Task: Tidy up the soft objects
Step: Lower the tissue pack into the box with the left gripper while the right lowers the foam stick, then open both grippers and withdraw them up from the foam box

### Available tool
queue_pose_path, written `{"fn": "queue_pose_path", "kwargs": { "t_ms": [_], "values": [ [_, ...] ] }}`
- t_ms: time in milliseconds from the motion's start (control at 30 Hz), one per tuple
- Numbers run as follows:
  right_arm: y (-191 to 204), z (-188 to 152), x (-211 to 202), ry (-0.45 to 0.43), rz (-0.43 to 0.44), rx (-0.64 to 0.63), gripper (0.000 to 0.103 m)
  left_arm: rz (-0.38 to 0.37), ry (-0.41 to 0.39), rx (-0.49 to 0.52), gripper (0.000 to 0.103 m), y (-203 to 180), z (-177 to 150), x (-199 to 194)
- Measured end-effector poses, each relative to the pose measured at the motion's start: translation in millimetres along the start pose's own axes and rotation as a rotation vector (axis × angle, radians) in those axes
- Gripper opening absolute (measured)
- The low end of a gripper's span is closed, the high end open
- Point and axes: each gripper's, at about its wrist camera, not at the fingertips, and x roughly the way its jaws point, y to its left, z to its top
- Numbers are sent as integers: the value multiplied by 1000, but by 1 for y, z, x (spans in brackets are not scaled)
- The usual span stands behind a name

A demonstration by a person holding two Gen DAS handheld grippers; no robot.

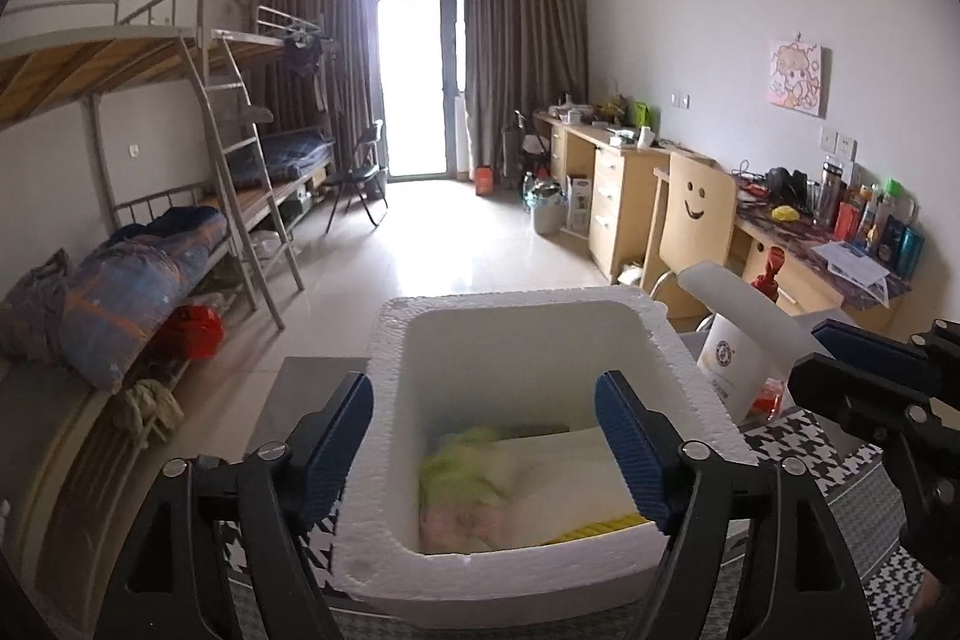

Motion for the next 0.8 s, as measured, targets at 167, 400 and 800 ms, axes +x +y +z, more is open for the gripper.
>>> {"fn": "queue_pose_path", "kwargs": {
  "t_ms": [167, 400, 800],
  "values": [
    [1, 2, 4, 5, 3, 3, 22, 19, -41, -8, 94, 5, 3, -12],
    [0, 5, 8, 4, 17, 2, 22, 64, -65, -13, 102, 4, 1, -23],
    [2, 7, 19, 23, 51, 5, 22, 114, -75, -38, 102, 21, -1, -31]
  ]
}}
